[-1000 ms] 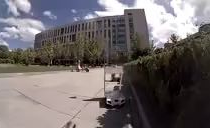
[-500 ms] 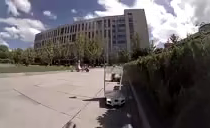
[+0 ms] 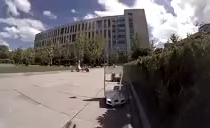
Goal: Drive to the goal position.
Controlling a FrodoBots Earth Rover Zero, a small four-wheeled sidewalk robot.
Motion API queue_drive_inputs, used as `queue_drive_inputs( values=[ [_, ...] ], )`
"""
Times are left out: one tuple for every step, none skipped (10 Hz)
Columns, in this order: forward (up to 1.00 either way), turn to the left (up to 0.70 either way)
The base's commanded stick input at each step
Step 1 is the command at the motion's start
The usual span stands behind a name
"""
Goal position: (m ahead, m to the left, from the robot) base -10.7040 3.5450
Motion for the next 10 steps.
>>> queue_drive_inputs(
  values=[
    [0.00,0.00],
    [0.00,0.00],
    [0.00,0.00],
    [0.00,0.00],
    [0.00,0.00],
    [0.00,0.00],
    [0.02,0.00],
    [0.03,0.00],
    [0.00,0.00],
    [0.00,0.00]
  ],
)
